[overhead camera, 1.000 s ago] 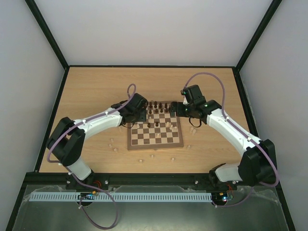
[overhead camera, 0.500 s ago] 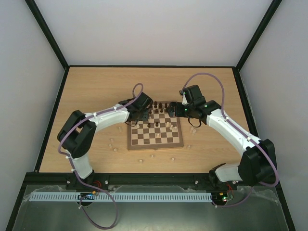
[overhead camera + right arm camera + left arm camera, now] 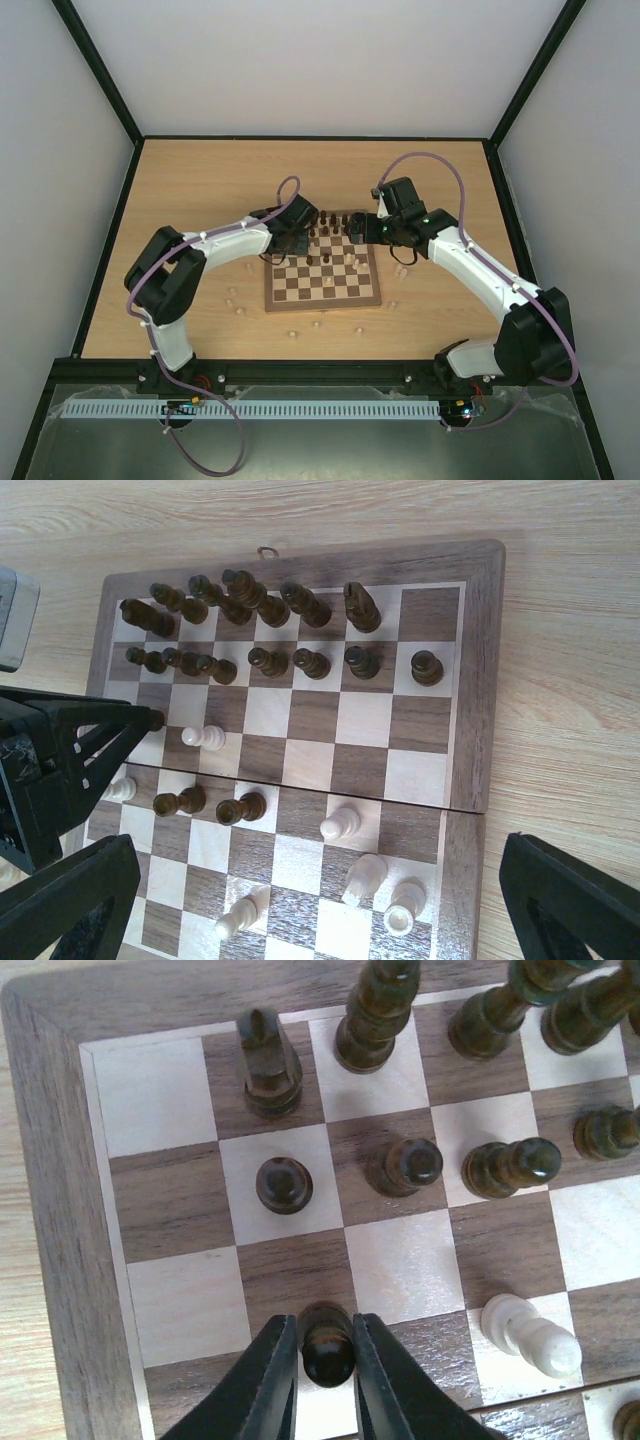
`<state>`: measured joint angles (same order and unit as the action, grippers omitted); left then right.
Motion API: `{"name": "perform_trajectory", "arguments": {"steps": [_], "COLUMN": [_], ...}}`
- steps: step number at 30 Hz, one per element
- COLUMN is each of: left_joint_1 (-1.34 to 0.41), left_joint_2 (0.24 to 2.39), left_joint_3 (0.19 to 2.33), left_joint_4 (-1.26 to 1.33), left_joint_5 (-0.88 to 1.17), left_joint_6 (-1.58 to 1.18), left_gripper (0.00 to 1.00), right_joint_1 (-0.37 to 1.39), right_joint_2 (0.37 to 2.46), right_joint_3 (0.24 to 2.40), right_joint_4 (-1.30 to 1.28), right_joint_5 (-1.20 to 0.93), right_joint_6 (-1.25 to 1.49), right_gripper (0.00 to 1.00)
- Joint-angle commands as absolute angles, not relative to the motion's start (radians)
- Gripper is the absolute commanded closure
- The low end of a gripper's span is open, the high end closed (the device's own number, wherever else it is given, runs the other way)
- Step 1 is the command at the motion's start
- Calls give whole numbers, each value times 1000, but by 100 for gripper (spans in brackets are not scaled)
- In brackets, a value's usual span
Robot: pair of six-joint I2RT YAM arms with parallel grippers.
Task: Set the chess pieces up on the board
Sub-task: Pick up the chess piece from the chessboard, then place the chess piece on the chessboard.
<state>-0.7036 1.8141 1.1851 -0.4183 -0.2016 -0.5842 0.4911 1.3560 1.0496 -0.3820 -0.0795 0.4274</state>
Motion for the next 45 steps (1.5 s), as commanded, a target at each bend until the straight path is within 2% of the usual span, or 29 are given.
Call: {"name": "perform_trajectory", "arguments": {"steps": [1,7,18,28,45], "left_joint_1": [-696,-692,-674,-579,-573], "left_joint_2": [1834,1828,1673,1730,1820], "left_joint_3": [1210,1213,1152,1184,1240], "left_joint_4": [-435,-446,-523,-490,-463], "left_joint_5": [-202,-204,-242,-217,-196], "left_joint_6": [-570,-573,-589,-551,-531], "left_gripper": [84,89,89,89,88], "right_joint_1": [495,495,497,499,502], "right_joint_2": [1360,1355,1358,1356,1370], "right_joint_3": [1036,1034,1033,1035,1038], "right_joint_4": [-388,-389,-385,-388,-386], "right_joint_5": [-99,-95,-103,-104,-109], "right_joint_6": [423,423,423,422,420], "right_gripper": [0,0,0,0,0]}}
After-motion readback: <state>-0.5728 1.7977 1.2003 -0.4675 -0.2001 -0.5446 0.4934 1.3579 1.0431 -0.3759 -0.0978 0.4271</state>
